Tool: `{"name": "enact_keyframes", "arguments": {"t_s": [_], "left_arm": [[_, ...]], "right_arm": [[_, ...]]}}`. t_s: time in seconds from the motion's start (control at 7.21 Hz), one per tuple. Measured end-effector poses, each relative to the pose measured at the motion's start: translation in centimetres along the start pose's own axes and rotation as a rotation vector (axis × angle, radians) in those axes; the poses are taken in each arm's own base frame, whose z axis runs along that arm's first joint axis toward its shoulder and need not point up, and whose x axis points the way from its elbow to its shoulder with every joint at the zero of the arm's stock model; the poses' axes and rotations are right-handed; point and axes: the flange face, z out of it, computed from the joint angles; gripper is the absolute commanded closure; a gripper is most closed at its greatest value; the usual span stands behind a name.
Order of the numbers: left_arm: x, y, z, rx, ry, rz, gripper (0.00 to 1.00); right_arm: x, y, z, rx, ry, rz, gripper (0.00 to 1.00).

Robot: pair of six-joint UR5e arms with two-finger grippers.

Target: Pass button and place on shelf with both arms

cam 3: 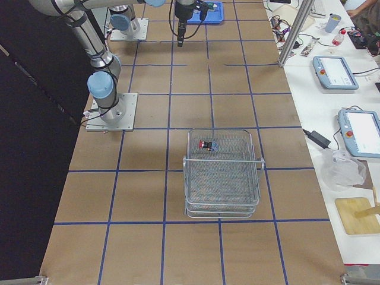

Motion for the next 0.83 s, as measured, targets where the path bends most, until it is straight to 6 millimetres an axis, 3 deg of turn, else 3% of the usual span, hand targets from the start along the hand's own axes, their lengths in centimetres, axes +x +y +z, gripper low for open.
{"name": "enact_keyframes", "arguments": {"t_s": [0.28,0.42,0.83], "left_arm": [[-0.1,0.0,0.0,0.001,0.0,-0.001,0.0],[-0.1,0.0,0.0,0.0,0.0,-0.001,0.0],[0.0,0.0,0.0,-0.001,0.0,-0.001,0.0]], "right_arm": [[-0.3,1.5,1.2,0.028,0.0,-0.013,0.0],[-0.2,1.3,1.5,0.06,-0.003,-0.013,0.0],[-0.5,-1.1,1.7,0.077,-0.016,-0.002,0.0]]}}
